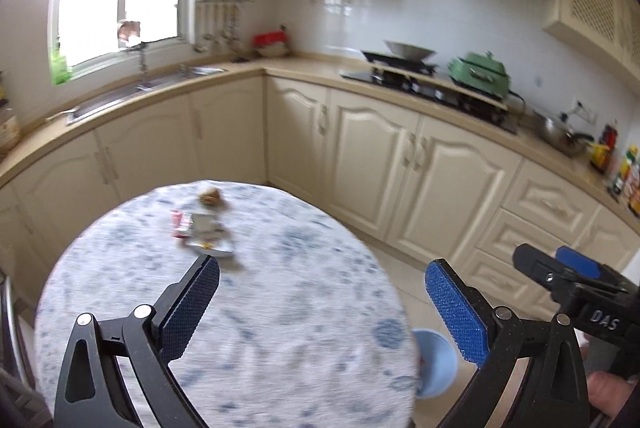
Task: Collect trash
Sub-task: 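Return both tools from the bucket to the table, then grasp the white snack wrapper with the right tool while the left tool grasps the white packet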
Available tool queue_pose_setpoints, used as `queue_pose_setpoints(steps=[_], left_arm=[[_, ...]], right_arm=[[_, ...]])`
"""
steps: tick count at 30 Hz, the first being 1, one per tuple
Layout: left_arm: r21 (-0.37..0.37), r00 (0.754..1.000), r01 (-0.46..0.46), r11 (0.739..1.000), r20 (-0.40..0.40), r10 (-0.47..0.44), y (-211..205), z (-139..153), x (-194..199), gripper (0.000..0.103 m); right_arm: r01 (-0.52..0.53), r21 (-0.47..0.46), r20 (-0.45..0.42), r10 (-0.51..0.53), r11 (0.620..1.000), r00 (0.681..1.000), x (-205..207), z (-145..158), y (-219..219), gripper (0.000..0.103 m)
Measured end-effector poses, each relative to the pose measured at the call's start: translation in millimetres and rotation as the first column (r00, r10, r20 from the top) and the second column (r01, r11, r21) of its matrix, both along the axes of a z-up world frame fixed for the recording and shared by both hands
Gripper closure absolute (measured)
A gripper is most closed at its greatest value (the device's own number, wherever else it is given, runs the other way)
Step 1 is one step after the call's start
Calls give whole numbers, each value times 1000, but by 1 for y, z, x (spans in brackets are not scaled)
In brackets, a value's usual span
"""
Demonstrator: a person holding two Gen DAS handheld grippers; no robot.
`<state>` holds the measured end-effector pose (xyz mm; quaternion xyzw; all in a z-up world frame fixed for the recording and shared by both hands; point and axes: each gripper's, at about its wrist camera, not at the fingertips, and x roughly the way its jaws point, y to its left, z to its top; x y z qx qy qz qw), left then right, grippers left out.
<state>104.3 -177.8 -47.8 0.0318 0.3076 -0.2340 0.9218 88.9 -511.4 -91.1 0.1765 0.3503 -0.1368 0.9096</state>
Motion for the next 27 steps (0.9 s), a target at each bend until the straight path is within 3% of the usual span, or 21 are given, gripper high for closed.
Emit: queue_pose_setpoints(steps=[7,13,19,27], left_arm=[[-25,982,-172,985,69,174,101,18,-30,1],[-41,955,-282,958,86,285,161,11,-54,1],[-29,932,-350,936,87,351,190,-4,-60,1],[2,924,-383,924,-9,383,179,-41,10,1]], right_arm=[[-148,-77,96,155,986,983,25,47,93,0],[-268,-133,113,284,954,952,46,56,161,0],[-364,-136,67,376,921,924,75,36,202,0],[-439,-67,-96,432,896,897,160,-37,215,0]])
